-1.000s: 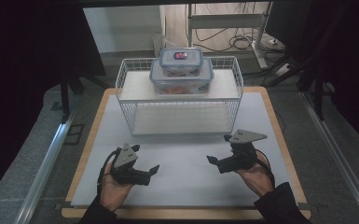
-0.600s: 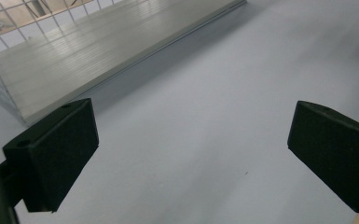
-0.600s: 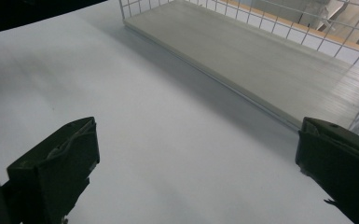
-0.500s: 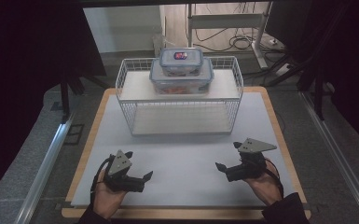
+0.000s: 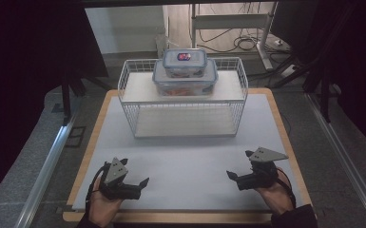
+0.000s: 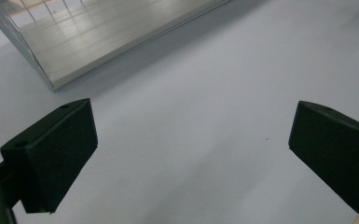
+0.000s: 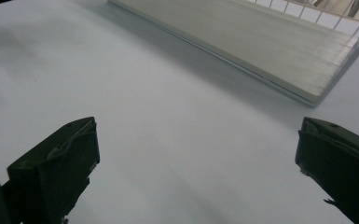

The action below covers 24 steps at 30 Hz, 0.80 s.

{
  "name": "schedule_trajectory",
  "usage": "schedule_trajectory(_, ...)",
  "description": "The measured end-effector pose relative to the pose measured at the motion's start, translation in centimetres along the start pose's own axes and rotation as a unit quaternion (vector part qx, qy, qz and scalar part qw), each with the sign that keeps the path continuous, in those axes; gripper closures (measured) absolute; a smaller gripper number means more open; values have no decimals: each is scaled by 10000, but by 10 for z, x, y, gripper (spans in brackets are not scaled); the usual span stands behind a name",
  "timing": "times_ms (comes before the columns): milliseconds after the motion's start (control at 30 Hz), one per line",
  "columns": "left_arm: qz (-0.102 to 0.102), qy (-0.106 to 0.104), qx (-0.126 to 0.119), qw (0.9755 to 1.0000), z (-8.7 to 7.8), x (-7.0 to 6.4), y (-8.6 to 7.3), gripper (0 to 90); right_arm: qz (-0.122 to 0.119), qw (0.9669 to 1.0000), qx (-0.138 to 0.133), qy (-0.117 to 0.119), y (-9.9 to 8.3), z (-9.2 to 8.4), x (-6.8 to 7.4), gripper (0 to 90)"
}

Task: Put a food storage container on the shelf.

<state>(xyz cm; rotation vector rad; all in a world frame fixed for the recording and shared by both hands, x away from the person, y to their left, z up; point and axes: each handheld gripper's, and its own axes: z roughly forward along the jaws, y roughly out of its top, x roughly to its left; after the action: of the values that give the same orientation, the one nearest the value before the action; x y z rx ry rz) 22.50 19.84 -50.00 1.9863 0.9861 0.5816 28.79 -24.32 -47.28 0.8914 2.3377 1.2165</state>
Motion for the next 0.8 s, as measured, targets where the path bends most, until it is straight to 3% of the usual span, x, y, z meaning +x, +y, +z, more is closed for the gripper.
schedule_trajectory(333, 93, 154, 211, 9996, 1, -3, -8, 0, 43, 9998, 128, -157, -15, -4, -4, 0)
schedule_trajectory(800, -129, 126, 367, 9992, 2, 0, -22, 0, 320, 9986, 393, -132, -37, -5, -11, 0)
